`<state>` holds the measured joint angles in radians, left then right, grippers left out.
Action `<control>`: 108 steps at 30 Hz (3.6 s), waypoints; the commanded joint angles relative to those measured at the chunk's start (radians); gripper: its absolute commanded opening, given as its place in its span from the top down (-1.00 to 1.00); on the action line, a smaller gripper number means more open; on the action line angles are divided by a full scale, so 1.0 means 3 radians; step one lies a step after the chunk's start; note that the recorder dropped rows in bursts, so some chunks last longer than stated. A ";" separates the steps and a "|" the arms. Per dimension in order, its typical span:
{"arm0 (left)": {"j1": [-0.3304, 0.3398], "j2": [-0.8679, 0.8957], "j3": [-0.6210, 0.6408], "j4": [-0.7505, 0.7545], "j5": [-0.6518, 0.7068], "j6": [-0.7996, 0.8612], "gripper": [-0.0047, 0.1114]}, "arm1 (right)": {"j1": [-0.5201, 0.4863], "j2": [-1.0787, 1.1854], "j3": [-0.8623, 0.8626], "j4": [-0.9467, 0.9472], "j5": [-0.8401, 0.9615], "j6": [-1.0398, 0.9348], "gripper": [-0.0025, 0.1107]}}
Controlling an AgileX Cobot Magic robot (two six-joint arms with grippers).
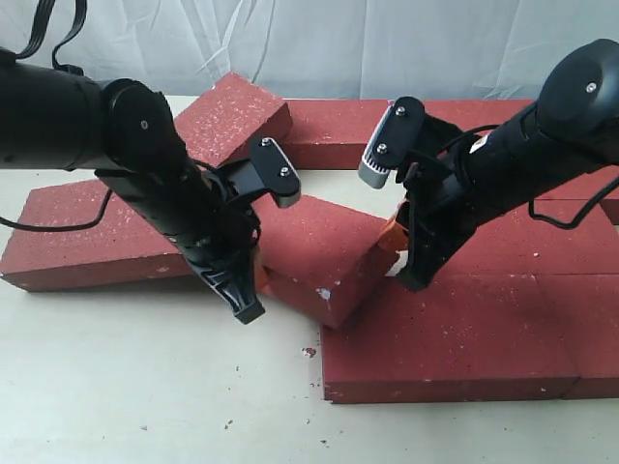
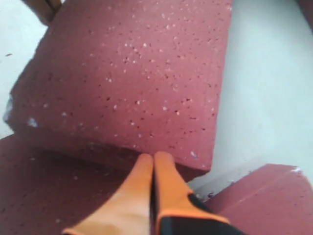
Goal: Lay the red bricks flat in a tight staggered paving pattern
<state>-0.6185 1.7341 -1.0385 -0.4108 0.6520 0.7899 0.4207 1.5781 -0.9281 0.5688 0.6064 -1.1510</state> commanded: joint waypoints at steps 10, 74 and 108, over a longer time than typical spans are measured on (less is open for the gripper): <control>-0.0008 0.0036 -0.0036 -0.0524 -0.0775 0.0258 0.92 | -0.0002 0.0002 -0.0015 -0.0033 -0.1076 0.0100 0.97; 0.0760 -0.0240 -0.0151 0.0202 -0.0555 -0.0529 0.92 | 0.0323 0.0668 -0.0855 -0.1362 0.0145 0.1129 0.97; 0.0754 0.0019 -0.0242 0.0093 -0.1043 -0.0505 0.92 | 0.0266 0.1367 -0.1027 -0.0797 -0.0445 0.0132 0.97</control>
<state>-0.3959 1.7385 -1.1047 -0.3712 0.3561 0.6375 0.5116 1.9805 -1.2290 0.3607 0.5161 -1.1397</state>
